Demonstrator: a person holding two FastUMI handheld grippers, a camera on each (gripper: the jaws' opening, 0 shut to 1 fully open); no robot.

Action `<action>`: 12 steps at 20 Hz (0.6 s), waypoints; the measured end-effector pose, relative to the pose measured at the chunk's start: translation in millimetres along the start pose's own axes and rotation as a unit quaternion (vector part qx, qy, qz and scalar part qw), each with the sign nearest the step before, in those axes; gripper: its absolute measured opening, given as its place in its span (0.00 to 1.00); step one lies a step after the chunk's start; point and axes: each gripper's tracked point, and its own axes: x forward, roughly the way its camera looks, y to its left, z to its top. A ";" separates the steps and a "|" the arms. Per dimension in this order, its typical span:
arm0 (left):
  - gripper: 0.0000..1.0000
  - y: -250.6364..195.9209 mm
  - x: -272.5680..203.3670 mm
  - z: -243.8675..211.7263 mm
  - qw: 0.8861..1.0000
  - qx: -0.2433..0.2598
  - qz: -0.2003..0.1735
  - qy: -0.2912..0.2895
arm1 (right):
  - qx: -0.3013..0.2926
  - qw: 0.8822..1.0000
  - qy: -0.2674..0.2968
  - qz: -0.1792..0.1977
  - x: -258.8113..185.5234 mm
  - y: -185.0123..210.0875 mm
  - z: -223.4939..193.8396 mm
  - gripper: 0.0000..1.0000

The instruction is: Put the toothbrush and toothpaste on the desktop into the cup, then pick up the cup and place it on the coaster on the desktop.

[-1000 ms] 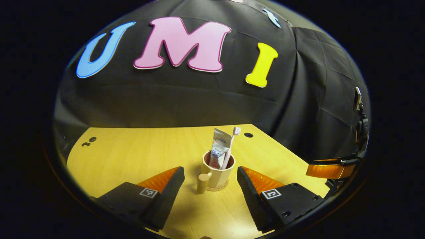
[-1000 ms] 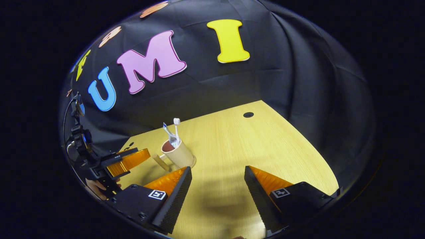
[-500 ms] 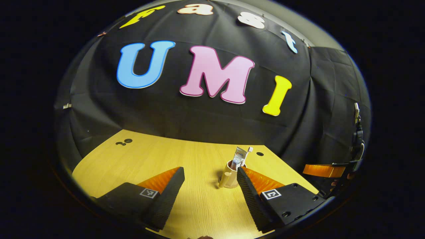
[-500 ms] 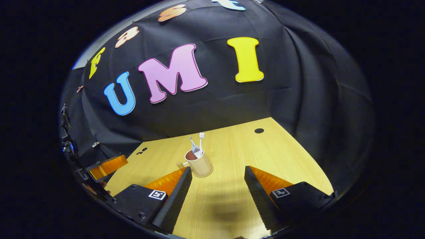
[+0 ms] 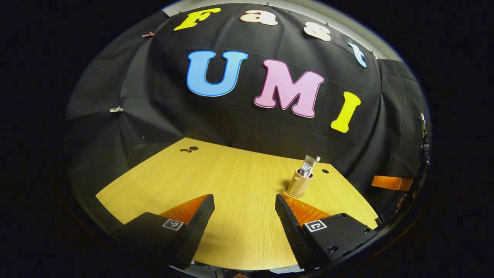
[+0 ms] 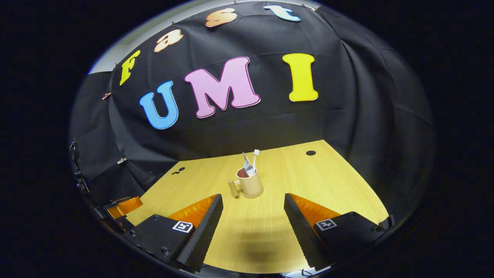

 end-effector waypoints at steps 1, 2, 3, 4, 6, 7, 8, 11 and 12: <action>0.98 2.8 -7.0 -1.7 1.000 -0.005 0.002 0.000 | -0.003 1.000 0.003 0.001 -4.1 3.1 -3.0 0.98; 0.98 4.7 -10.8 -2.2 1.000 -0.004 0.004 -0.001 | -0.005 1.000 0.006 0.003 -7.4 7.4 -5.8 0.98; 0.98 9.2 -12.8 -1.3 1.000 -0.001 0.009 -0.003 | -0.005 1.000 0.007 0.005 -11.0 12.6 -7.8 0.98; 0.98 11.3 -15.7 2.0 1.000 0.002 0.009 -0.006 | -0.004 1.000 0.008 0.008 -14.1 18.0 -8.4 0.98; 0.98 10.4 -20.8 7.1 1.000 0.008 0.003 -0.010 | -0.005 1.000 0.004 0.011 -18.1 27.0 -8.8 0.98; 0.98 13.0 -22.9 10.0 1.000 0.013 0.002 -0.012 | -0.006 1.000 0.002 0.010 -19.0 28.3 -8.7 0.98; 0.98 14.8 -25.6 13.5 1.000 0.017 0.001 -0.015 | -0.005 1.000 0.001 0.009 -20.9 31.1 -8.3 0.98; 0.98 16.3 -34.6 30.1 0.999 0.024 -0.004 -0.037 | -0.003 1.000 -0.013 0.008 -27.8 38.9 -0.1 0.98; 0.98 18.1 -37.0 36.6 0.998 0.027 -0.003 -0.048 | -0.006 1.000 -0.019 0.008 -30.6 41.1 2.6 0.98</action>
